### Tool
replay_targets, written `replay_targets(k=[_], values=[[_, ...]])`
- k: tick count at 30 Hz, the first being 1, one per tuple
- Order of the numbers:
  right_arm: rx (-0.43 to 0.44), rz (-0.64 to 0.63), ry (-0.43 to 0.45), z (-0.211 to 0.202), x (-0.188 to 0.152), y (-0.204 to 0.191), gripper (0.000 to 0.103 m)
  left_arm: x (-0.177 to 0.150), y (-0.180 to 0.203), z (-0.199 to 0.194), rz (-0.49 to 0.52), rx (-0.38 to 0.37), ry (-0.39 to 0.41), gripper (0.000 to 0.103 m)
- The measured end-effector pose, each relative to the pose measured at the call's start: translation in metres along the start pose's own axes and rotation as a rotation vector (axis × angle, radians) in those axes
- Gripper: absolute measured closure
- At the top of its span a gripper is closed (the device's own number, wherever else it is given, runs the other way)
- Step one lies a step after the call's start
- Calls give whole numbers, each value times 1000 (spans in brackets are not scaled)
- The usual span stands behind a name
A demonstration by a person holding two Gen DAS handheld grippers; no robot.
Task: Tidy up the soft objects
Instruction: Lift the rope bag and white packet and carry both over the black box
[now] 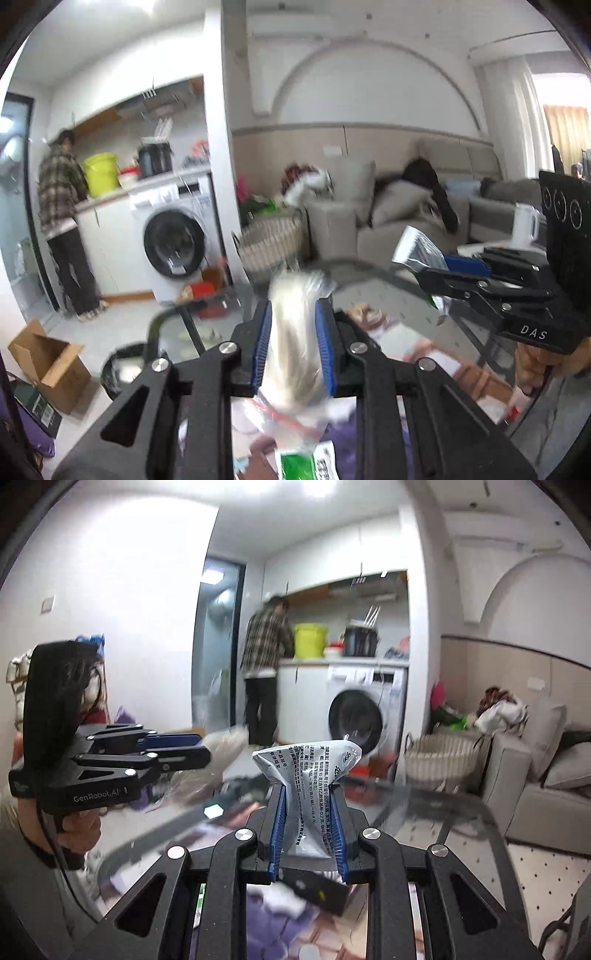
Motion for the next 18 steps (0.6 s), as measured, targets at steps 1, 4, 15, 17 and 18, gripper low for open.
replay_targets(k=[1, 4, 15, 17, 18], values=[[-3, 1, 12, -3, 2, -1, 81, 2, -1, -3, 5, 0, 18, 82], [-17, 16, 28, -8, 5, 1, 81, 4, -6, -10, 0, -11, 44, 87], [27, 45, -164, 24, -21, 5, 81, -45, -31, 65, -69, -39, -426, 55], [40, 59, -242, 36, -33, 2, 81, -70, -45, 79, -122, -13, -548, 45], [47, 63, -267, 43, -38, 0, 81, -82, -49, 86, -134, -10, -597, 44]])
Point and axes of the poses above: each gripper's, at about its wrist camera, not at the fingertips, and z roughly the way its jaws point, y to its right, x to its top, the point moved 4 cm from there along z, roughly the way its jaws point, and after that the axes turned 5 degrees about -y, right-handed, at the moved point
